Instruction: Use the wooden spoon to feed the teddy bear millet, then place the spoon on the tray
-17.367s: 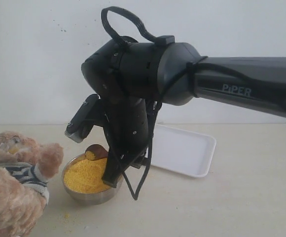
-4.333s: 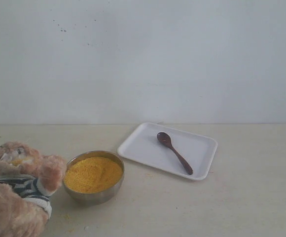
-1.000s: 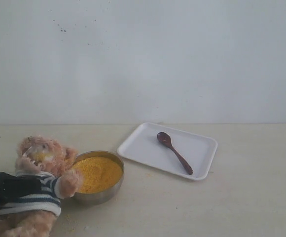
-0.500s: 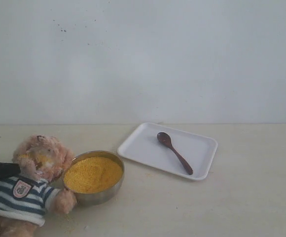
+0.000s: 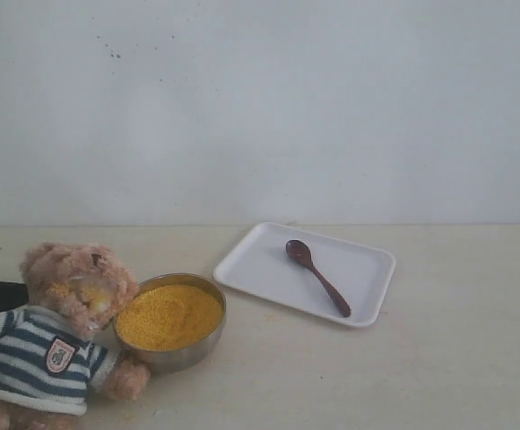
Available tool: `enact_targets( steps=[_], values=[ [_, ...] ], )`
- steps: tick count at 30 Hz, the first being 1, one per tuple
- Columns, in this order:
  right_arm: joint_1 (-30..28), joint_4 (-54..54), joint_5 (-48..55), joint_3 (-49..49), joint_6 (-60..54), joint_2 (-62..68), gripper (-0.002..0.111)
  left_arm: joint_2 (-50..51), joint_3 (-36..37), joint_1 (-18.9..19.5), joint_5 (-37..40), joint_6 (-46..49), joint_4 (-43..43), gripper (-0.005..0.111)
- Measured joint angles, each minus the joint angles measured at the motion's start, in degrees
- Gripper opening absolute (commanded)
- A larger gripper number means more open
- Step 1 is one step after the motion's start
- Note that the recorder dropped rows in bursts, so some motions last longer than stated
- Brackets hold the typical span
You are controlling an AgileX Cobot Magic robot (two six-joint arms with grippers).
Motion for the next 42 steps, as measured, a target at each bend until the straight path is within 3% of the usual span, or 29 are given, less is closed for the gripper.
enact_targets(
  steps=[11, 15, 19, 23, 27, 30, 34, 38, 42],
  values=[
    [0.0, 1.8, 0.0, 0.0, -0.1, 0.0, 0.0, -13.6, -0.8, 3.1, 0.0, -8.2, 2.9, 0.081],
    [0.0, 9.1, 0.0, 0.0, -0.1, -0.4, 0.0, -20.0, -4.3, 3.9, 0.1, -12.1, 0.3, 0.055],
    [0.0, 13.8, 0.2, 0.0, -0.1, -1.4, 0.0, -27.0, -8.7, 3.9, -2.5, -15.3, -0.3, 0.005],
    [0.0, 14.1, 0.5, 0.0, -0.1, -1.6, 0.0, -33.8, -10.9, 3.9, -11.0, -18.2, -0.3, 0.004],
    [0.0, 8.8, 0.6, 0.0, -0.1, -1.6, 0.0, -41.2, -11.0, 3.9, -27.5, -26.4, 0.4, 0.004],
    [-0.7, 5.6, 0.9, 0.0, -0.1, -1.6, 0.0, -48.5, -11.0, 3.9, -42.4, -37.1, 7.3, 0.004],
    [-1.9, 4.6, 1.2, 0.0, -0.1, -1.6, 0.0, -58.1, -11.0, 3.9, -57.8, -54.7, 31.4, 0.004],
    [-2.2, 6.8, 1.4, 0.0, -0.1, -1.6, 0.0, -65.1, -11.0, 1.6, -58.6, -62.4, 51.0, 0.004],
    [-2.2, 7.8, 1.5, 0.0, -0.1, -1.6, 0.0, -70.8, -11.0, -3.5, -56.7, -67.4, 55.7, 0.004]
  ],
)
